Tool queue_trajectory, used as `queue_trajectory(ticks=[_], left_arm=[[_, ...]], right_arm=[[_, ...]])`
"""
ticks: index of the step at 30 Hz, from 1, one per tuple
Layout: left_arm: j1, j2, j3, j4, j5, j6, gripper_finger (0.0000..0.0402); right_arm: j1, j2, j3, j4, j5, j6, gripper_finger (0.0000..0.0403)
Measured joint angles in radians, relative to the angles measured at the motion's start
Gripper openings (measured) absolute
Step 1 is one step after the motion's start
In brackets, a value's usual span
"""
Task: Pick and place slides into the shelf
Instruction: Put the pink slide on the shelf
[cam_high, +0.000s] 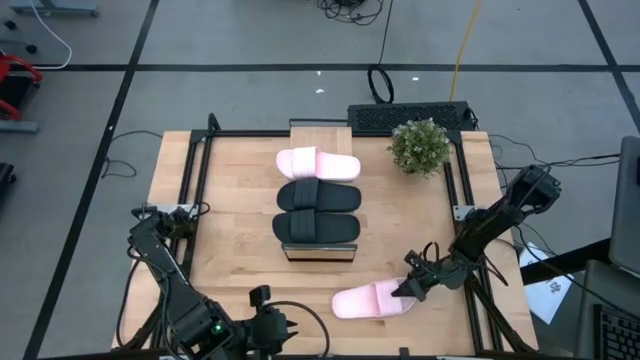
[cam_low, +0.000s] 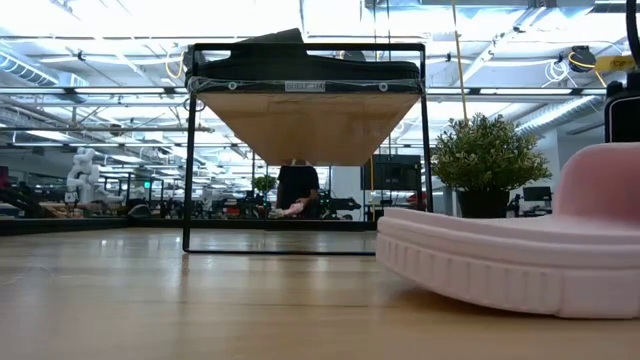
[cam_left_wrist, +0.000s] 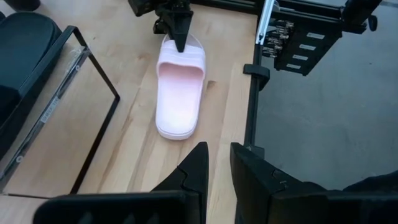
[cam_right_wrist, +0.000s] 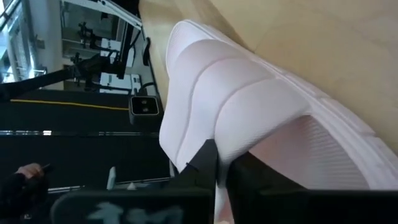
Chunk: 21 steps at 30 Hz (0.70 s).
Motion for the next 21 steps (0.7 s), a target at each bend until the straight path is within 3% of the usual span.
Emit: queue_trajectory(ticks=[8, 12, 16, 21], left_arm=[[-0.013, -0.002, 0.0, -0.02, 0.0, -0.011, 0.006], [-0.022, -0.016, 0.0, -0.046, -0.002, -0.015, 0.006], [-0.021, -0.037, 0.0, -0.059, -0.009, -0.002, 0.006], [-0.009, -0.06, 0.0, -0.057, -0.033, 0.059, 0.006]], right_arm=[[0.0, -0.061, -0.002, 0.114, -0.059, -0.109, 0.0003], [-0.001, -0.131, 0.042, 0.052, -0.14, -0.142, 0.0002], [0.0, -0.202, 0.156, -0.172, -0.195, -0.186, 0.0002], [-0.001, -0.257, 0.392, -0.643, -0.242, -0.273, 0.0001]])
